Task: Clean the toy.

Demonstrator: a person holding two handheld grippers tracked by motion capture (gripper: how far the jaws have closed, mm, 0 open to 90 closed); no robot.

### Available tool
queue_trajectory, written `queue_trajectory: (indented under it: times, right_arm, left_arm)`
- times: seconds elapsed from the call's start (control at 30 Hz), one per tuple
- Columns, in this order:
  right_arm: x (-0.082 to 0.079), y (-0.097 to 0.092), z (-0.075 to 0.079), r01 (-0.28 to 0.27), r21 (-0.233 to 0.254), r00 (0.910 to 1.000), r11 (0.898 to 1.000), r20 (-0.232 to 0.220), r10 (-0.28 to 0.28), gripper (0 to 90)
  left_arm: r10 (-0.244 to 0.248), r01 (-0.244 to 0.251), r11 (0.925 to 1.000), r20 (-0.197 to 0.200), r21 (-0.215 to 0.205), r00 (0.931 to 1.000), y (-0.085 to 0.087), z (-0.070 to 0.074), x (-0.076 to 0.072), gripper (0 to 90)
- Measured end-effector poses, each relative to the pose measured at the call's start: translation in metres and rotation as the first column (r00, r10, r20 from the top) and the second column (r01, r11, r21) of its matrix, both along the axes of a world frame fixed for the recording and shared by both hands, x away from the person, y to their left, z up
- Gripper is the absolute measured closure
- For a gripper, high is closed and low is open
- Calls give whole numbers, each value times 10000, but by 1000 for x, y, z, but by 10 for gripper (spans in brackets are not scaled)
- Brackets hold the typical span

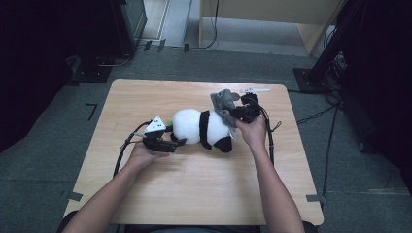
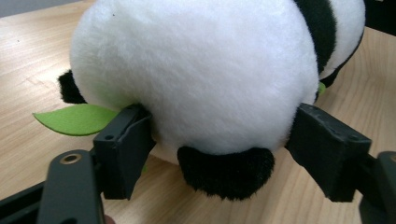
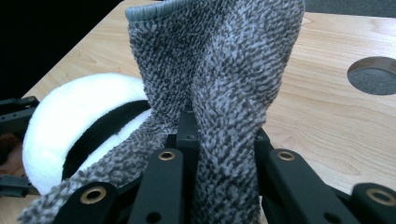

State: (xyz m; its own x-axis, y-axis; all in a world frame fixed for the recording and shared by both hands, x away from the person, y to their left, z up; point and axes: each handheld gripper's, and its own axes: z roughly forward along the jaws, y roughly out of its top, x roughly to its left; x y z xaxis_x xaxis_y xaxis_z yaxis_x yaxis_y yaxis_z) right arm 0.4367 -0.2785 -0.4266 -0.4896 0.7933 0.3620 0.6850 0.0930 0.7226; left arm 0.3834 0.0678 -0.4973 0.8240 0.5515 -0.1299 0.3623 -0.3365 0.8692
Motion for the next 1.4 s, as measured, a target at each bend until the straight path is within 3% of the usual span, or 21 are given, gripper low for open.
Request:
queue_trajectory:
  times: [0.07, 0.27, 0.47, 0.57, 0.67, 0.77, 0.8, 0.87, 0.97, 1.03, 1.07, 1.2, 1.23, 1.3, 1.4]
  right_arm:
    - [2, -1, -1, 95, 150, 9999, 9998, -51, -94, 758]
    - [5, 0, -5, 494, 422, 9987, 9979, 128, -500, 756]
    - [-2, 2, 5, 493, 493, 9968, 9976, 598, -522, 786]
    - [-11, 1, 17, 435, 734, 9942, 9964, 955, -504, 792]
    - [-25, 2, 35, 128, 1006, 9905, 9948, 1351, -264, 791]
    - [-45, 12, 53, -500, 1061, 9844, 9931, 1733, 311, 788]
    - [-52, 18, 58, -742, 1123, 9824, 9909, 1789, 533, 786]
    - [-66, 32, 60, -1305, 1205, 9743, 9841, 1993, 1048, 783]
    - [-83, 57, 50, -2021, 1485, 9658, 9680, 1942, 1719, 782]
    - [-88, 74, 37, -2471, 1798, 9646, 9522, 1391, 2240, 783]
    - [-89, 79, 33, -2530, 1814, 9640, 9503, 1304, 2318, 783]
    - [-94, 97, 10, -2710, 1546, 9609, 9501, 1023, 2574, 784]
    - [-93, 99, 2, -2653, 1457, 9628, 9531, 921, 2539, 779]
    - [-92, 100, -7, -2569, 1174, 9645, 9593, 946, 2467, 777]
    - [-91, 98, -13, -2636, 1035, 9608, 9591, 1167, 2515, 773]
  left_arm:
    - [122, -123, 9999, -11, -48, 9999, -1, -1, 2, 263]
    - [611, -632, 9975, -660, -311, 9959, -2, 0, 5, 410]
    - [803, -810, 9967, -928, -32, 9924, -5, 9, 1, 591]
    - [774, -835, 9960, -1597, -321, 9841, -4, 17, -1, 616]
    - [850, -1016, 9931, -2394, -579, 9672, -2, 32, -7, 620]
    - [946, -1102, 9929, -2653, -445, 9595, -1, 44, -16, 617]
    - [994, -1167, 9922, -2835, -447, 9538, -1, 46, -19, 615]
    - [1119, -1319, 9900, -2937, -491, 9493, 0, 46, -23, 610]
    - [1270, -1445, 9886, -2793, -428, 9518, -4, 44, -24, 603]
    - [1301, -1521, 9868, -2850, -562, 9496, -5, 44, -23, 601]
    - [1308, -1547, 9860, -2868, -624, 9490, -5, 44, -22, 601]
    - [1304, -1529, 9865, -2825, -591, 9503, -6, 43, -22, 600]
    - [1311, -1561, 9856, -2910, -646, 9477, -6, 43, -21, 599]
    - [1333, -1574, 9859, -3027, -566, 9437, -6, 41, -20, 599]
    - [1307, -1538, 9868, -3103, -511, 9416, -7, 38, -19, 599]
